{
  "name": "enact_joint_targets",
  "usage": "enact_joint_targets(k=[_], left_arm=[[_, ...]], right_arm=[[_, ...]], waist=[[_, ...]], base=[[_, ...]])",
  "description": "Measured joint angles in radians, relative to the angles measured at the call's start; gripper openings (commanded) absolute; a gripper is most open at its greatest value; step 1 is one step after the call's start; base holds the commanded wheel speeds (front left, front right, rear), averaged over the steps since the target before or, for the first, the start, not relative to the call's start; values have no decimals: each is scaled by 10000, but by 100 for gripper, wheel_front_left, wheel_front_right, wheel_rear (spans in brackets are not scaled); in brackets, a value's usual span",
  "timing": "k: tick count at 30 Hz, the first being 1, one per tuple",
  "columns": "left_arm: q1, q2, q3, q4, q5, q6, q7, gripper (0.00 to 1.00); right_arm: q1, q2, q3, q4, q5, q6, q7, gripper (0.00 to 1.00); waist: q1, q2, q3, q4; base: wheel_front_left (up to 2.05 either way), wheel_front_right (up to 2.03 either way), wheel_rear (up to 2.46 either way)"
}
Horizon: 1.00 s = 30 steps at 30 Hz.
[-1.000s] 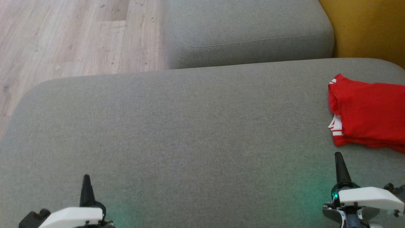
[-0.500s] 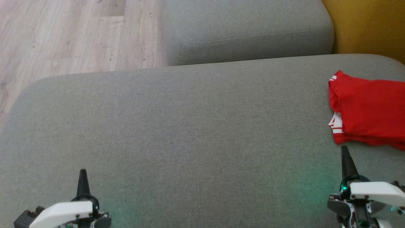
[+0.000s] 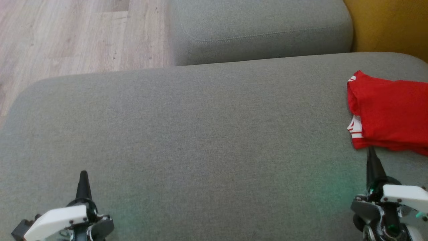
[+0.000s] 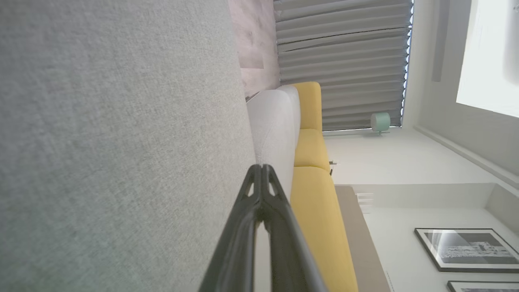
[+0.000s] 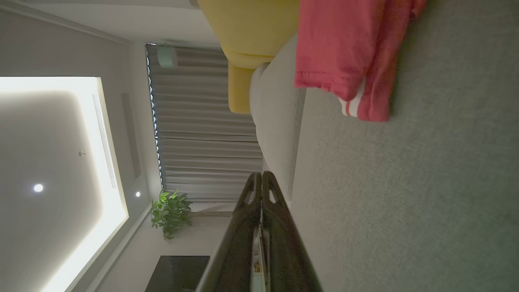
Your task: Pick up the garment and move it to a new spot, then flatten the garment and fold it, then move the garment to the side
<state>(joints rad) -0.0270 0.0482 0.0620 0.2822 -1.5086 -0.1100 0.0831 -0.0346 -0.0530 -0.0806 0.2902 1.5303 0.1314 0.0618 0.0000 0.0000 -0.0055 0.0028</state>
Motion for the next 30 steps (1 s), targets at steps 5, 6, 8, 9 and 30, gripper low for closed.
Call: enact_joint_targets(k=[5,6,8,9,30], left_arm=[[-195,-6,65,-2,-527,-59,142,0],[-195,-6,65,-2,-527,-59,142,0],[-235,-8,94,-2,-763,-96,226,0],[-257,-12,107,-2,-872,-140,226,0],[-327,-19,148,-4,-947,-142,228,0]], right_arm=[[-144,0,-136,-42,533,0,104,0],[-144,0,-136,-42,533,0,104,0],[-170,0,-215,-73,742,0,190,0],[-171,0,-238,-81,842,0,211,0],[-173,2,-295,-82,951,0,282,0]], waist=[[0,0,54,-17],[0,0,54,-17],[0,0,76,-24],[0,0,87,-27],[0,0,87,-28]], base=[[0,0,0],[0,0,0],[0,0,0],[0,0,0],[0,0,0]])
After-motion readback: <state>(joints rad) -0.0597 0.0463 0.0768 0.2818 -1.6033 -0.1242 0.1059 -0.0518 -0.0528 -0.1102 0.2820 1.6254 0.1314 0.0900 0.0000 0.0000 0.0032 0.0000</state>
